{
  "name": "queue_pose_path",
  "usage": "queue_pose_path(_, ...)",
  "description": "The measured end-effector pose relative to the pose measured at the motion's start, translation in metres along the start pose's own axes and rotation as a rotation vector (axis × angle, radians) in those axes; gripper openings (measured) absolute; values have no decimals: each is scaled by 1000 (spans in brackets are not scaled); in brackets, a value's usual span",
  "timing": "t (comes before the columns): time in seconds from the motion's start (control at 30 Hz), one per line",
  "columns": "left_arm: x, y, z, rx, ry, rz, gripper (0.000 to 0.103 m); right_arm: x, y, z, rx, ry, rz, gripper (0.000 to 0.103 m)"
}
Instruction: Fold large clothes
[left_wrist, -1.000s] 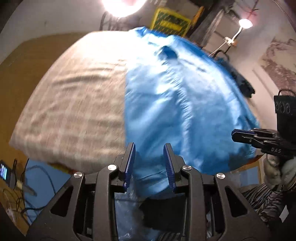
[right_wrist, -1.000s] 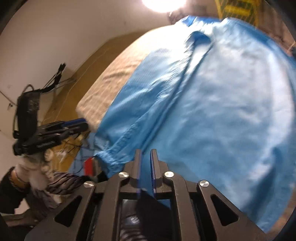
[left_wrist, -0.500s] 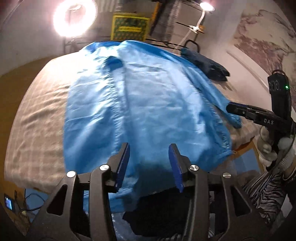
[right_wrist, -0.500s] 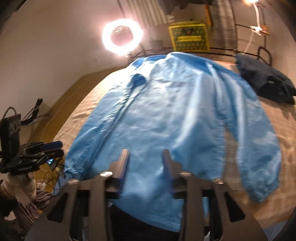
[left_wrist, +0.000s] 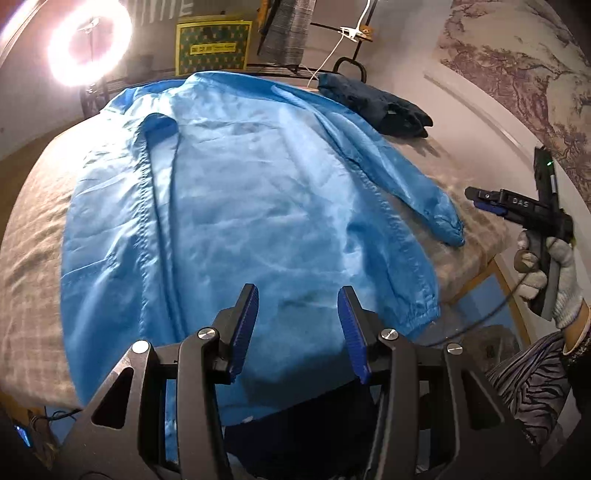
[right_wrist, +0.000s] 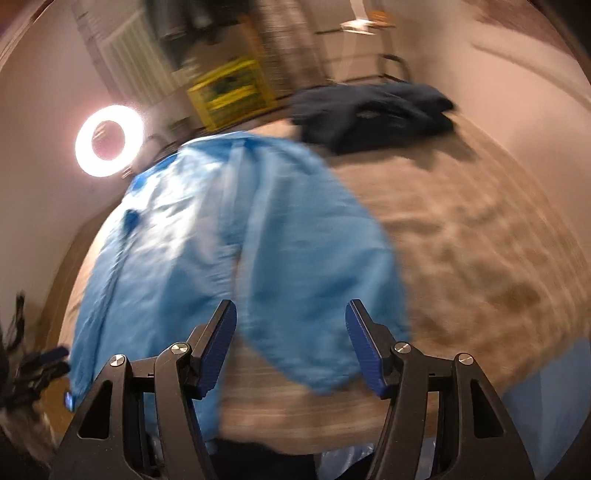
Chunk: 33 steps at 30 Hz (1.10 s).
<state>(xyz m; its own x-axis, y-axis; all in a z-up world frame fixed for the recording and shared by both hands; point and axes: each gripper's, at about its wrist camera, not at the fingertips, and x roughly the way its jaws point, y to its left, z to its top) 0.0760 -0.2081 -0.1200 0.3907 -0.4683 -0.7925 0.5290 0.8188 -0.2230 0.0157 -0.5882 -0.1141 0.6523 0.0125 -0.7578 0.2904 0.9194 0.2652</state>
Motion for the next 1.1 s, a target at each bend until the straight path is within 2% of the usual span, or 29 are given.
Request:
queue_pose_path(0.1, 9, -3, 4, -13, 15, -30, 38, 8, -37, 5, 109, 9, -46, 61)
queue_pose_path(0.2, 19, -5, 7, -24, 34, -48, 38, 22, -70, 5, 217, 56, -66, 61)
queue_pose_path(0.33, 25, -8, 9, -16, 46, -59, 38, 40, -89, 4, 288, 134, -70, 61)
queue_pose_path(0.4, 25, -8, 10, -17, 47, -61, 38, 46, -89, 5, 294, 169, -57, 61)
queue_pose_path(0.5, 25, -6, 10, -29, 46, -59, 38, 50, -77, 10, 226, 214, -59, 61)
queue_pose_path(0.53, 25, -4, 10, -34, 44, -58, 38, 50, -72, 11, 194, 222, -67, 57)
queue_pose_path(0.6, 23, -1, 10, -40, 41, -56, 38, 53, -64, 15, 149, 237, -99, 42)
queue_pose_path(0.67, 20, 3, 9, -37, 34, -45, 35, 60, -63, 15, 155, 242, -75, 13)
queue_pose_path(0.7, 19, 5, 8, -38, 32, -40, 33, 64, -64, 12, 174, 243, -54, 10)
queue_pose_path(0.77, 17, 11, 8, -53, 27, -38, 33, 67, -67, 11, 192, 244, -49, 4)
queue_pose_path(0.87, 15, 19, 8, -73, 25, -32, 33, 61, -60, 18, 149, 218, -39, 3)
queue_pose_path(1.1, 14, 26, 9, -103, 17, -32, 31, 38, -55, 32, 163, 129, -48, 1)
